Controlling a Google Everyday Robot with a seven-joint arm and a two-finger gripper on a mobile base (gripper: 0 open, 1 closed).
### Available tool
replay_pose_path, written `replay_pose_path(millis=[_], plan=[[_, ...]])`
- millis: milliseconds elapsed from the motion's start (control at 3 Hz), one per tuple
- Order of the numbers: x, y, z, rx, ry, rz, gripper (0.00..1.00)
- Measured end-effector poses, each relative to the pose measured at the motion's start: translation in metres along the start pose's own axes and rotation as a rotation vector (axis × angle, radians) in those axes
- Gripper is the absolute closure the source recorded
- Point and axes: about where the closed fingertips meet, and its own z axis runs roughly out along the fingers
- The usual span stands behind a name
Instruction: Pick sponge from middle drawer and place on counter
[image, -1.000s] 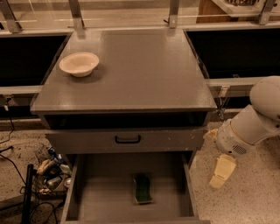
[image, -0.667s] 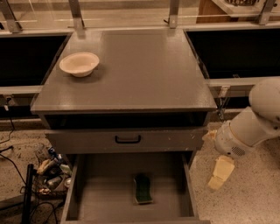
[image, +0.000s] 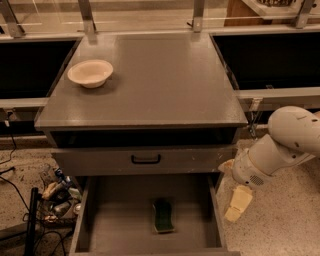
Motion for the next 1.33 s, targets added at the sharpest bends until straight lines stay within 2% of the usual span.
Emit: replay_pose_path(millis=[333, 667, 1000, 1333], plan=[[0.000, 0.000, 0.001, 0.004, 0.002, 0.003, 0.00], [0.003, -0.005, 0.013, 0.063, 0.030, 0.047, 0.00], [0.009, -0.011, 0.023, 0.096, 0.040, 0.085, 0.00], [0.009, -0.011, 0.023, 0.096, 0.040, 0.085, 0.00]])
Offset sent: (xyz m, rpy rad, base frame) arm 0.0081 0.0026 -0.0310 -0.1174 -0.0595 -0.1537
